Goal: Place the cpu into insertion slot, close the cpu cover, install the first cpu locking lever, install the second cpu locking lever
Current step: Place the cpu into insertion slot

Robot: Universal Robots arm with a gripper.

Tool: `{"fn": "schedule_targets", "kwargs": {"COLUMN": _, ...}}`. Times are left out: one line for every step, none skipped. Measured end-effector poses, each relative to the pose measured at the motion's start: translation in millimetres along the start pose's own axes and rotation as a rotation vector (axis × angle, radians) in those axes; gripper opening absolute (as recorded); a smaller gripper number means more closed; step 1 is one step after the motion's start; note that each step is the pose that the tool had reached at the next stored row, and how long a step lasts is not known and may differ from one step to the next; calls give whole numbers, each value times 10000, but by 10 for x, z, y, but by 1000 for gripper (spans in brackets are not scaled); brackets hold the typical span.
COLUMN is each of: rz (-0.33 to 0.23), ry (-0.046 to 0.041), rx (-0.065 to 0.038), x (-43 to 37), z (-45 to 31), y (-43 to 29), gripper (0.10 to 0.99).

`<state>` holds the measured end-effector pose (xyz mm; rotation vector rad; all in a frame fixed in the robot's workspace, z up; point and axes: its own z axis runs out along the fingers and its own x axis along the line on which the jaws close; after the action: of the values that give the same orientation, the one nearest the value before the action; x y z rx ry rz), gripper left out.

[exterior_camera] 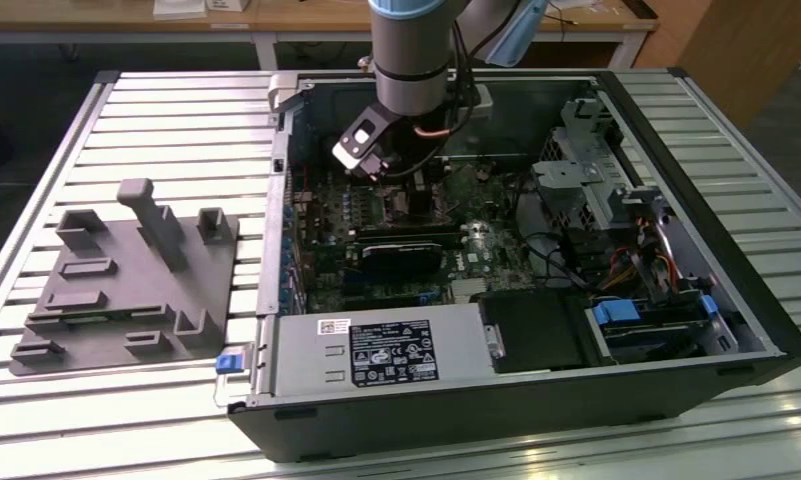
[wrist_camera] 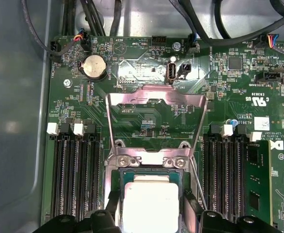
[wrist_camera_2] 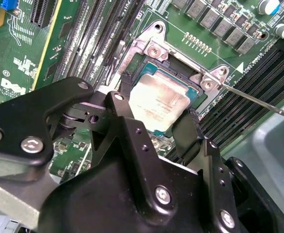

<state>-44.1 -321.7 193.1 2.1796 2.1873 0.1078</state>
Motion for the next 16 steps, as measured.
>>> {"fn": "schedule_targets", "kwargs": {"rz": 0, "ry": 1, "rx": -1, "x": 0, "z": -8, "y": 1, "gripper": 612}}
{"fn": "schedule_targets", "kwargs": {"rz": 0, "ry": 1, "rx": -1, "x": 0, "z": -20, "y": 2, "gripper": 612}}
{"fn": "schedule_targets", "kwargs": {"rz": 0, "ry": 1, "rx": -1, "x": 1, "z": -33, "y": 3, "gripper": 612}}
{"fn": "schedule_targets", "kwargs": {"rz": 0, "ry": 0, "rx": 0, "x": 1, "z": -44, "y": 4, "gripper": 612}}
{"fn": "schedule_targets", "kwargs": {"rz": 0, "ry": 0, "rx": -1, "x": 1, "z": -56, "y": 5, "gripper": 612}}
{"fn": "schedule_targets", "kwargs": {"rz": 1, "ry": 1, "rx": -2, "x": 1, "z": -69, "y": 6, "gripper": 612}}
{"fn": "schedule_targets", "kwargs": {"rz": 1, "ry": 0, "rx": -1, "x": 1, "z": -75, "y": 7, "gripper": 612}}
{"fn": "schedule_targets", "kwargs": {"rz": 1, "ry": 4, "rx": -3, "x": 2, "z": -75, "y": 7, "gripper": 612}}
{"fn": "schedule_targets", "kwargs": {"rz": 1, "ry": 5, "rx": -4, "x": 2, "z": -76, "y": 7, "gripper": 612}}
{"fn": "schedule_targets", "kwargs": {"rz": 0, "ry": 2, "rx": -2, "x": 2, "z": -78, "y": 7, "gripper": 612}}
{"fn": "schedule_targets", "kwargs": {"rz": 0, "ry": 1, "rx": -1, "x": 1, "z": -80, "y": 7, "gripper": 612}}
{"fn": "schedule_targets", "kwargs": {"rz": 0, "ry": 1, "rx": -2, "x": 1, "z": -80, "y": 7, "gripper": 612}}
{"fn": "schedule_targets", "kwargs": {"rz": 0, "ry": 2, "rx": -2, "x": 1, "z": -81, "y": 7, "gripper": 612}}
{"fn": "schedule_targets", "kwargs": {"rz": 0, "ry": 2, "rx": -2, "x": 1, "z": -83, "y": 7, "gripper": 600}}
{"fn": "schedule_targets", "kwargs": {"rz": 0, "ry": 1, "rx": -2, "x": 1, "z": -84, "y": 7, "gripper": 600}}
{"fn": "schedule_targets", "kwargs": {"rz": 0, "ry": 2, "rx": -2, "x": 2, "z": -85, "y": 8, "gripper": 537}}
